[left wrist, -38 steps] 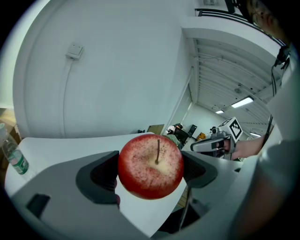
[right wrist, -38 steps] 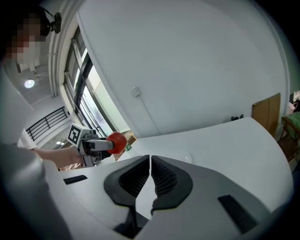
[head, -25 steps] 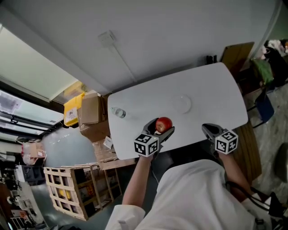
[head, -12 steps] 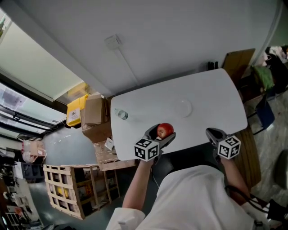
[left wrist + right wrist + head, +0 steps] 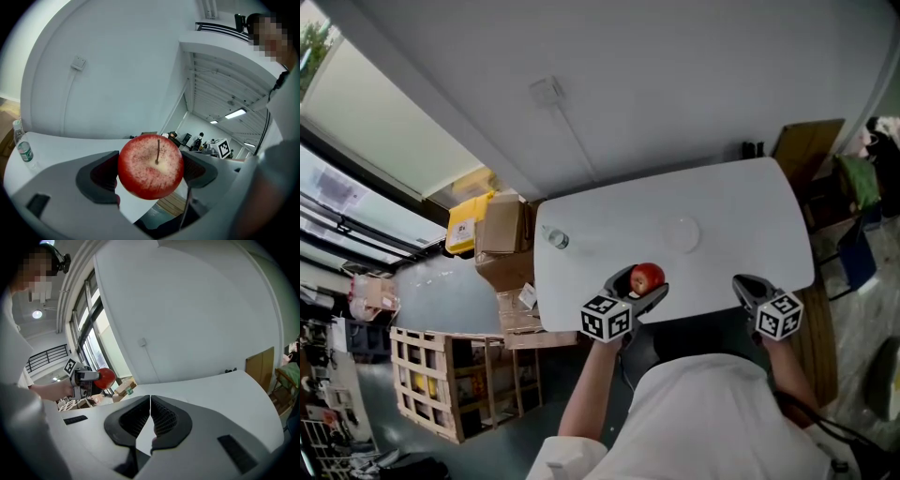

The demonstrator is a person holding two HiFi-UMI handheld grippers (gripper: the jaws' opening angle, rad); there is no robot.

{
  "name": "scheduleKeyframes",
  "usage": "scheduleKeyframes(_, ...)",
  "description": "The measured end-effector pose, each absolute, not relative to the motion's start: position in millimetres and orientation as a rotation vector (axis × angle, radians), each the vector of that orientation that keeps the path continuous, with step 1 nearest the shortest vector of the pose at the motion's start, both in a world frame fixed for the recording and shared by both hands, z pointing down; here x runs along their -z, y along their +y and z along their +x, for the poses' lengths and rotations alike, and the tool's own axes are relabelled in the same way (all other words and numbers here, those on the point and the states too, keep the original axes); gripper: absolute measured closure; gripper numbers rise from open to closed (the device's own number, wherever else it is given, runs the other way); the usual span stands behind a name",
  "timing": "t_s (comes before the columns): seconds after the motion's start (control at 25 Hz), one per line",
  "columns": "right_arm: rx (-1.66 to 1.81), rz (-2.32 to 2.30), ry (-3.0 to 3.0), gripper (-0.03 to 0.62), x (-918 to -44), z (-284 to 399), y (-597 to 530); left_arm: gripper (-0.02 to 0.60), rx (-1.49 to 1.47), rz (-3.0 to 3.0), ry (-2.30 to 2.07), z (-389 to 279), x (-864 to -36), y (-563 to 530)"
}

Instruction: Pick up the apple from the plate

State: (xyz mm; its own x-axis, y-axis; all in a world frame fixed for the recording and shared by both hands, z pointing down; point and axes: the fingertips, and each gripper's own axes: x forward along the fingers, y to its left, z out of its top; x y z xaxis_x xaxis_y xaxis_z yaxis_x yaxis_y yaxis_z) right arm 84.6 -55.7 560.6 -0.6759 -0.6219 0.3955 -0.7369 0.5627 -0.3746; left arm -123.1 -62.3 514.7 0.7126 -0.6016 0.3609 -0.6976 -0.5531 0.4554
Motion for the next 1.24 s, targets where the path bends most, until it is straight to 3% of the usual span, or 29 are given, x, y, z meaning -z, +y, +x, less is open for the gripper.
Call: scheduleKeyframes(1.24,-0.754,1.06,-2.644,0.559,-549,102,-85,0.178,-0.237,2.327,-1.01,-93,-512,-72)
